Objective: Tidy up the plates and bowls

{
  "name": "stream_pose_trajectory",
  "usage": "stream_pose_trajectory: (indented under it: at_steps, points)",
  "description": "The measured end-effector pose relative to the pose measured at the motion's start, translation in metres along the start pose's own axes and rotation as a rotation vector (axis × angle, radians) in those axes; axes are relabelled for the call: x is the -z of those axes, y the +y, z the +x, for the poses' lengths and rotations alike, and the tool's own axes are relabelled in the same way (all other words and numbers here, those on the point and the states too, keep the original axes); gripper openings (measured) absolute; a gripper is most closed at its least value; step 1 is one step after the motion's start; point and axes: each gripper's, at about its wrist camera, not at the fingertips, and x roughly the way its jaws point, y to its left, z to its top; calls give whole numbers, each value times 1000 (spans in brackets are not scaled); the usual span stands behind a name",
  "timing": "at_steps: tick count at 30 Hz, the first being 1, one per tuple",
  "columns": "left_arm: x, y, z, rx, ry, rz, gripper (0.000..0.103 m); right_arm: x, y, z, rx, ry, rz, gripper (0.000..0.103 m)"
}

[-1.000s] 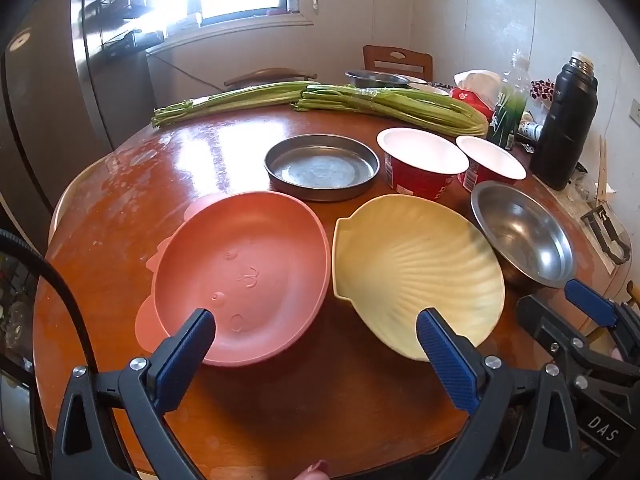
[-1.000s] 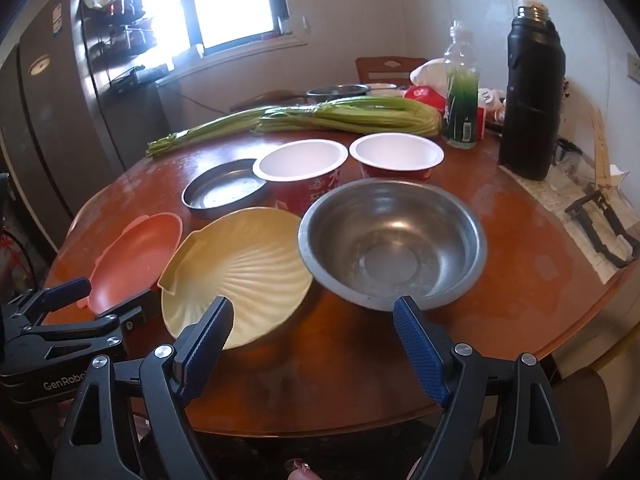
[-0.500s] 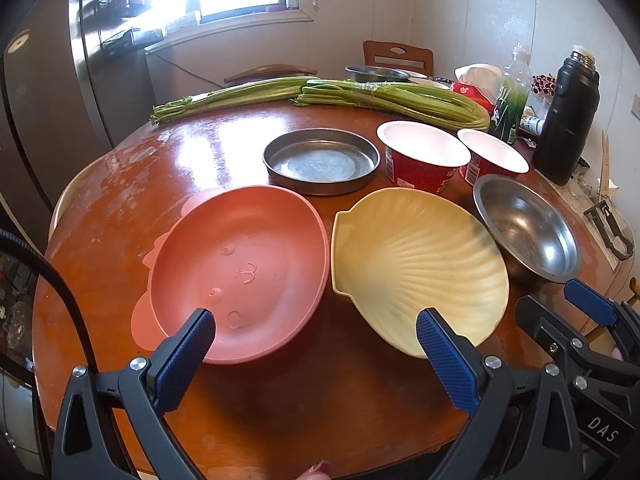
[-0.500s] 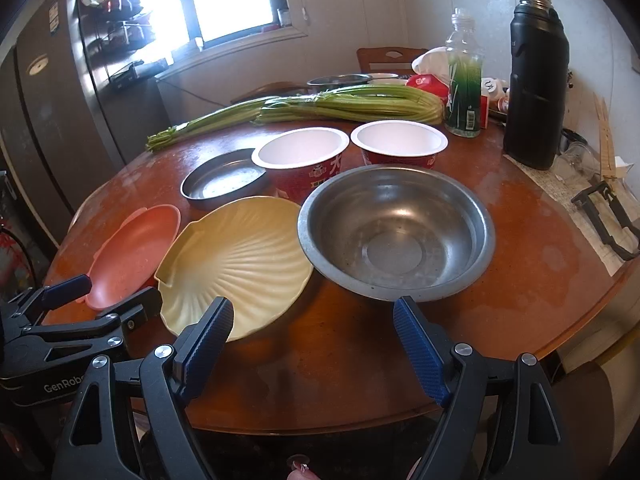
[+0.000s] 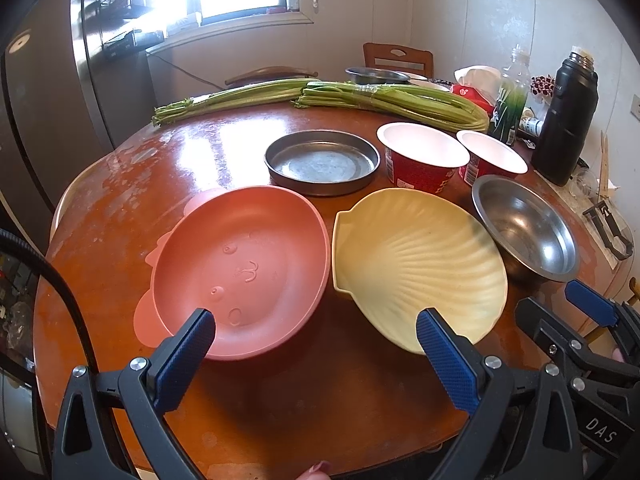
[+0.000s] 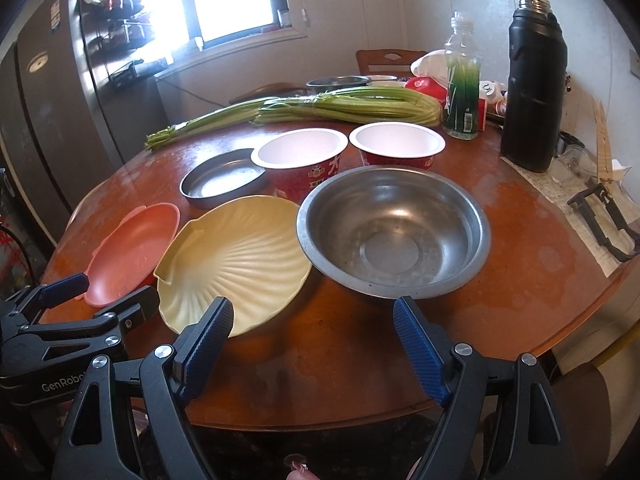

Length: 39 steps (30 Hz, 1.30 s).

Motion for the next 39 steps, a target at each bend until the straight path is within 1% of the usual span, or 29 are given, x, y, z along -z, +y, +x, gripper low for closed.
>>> stream_pose_trajectory:
  at_steps: [17, 27, 36, 39]
  points:
    - [1, 3, 2, 6, 11, 1, 101, 2, 2, 1, 14, 10, -4, 83]
    - [0, 4, 0, 2, 2, 4, 101, 0, 4, -2, 22, -3, -17, 83]
    - [0, 8, -2, -8, 0, -5, 101, -1, 9, -3, 7, -20, -35, 83]
    - [-1, 12, -3, -9, -2, -16, 101, -4, 13, -4, -13, -31, -40, 83]
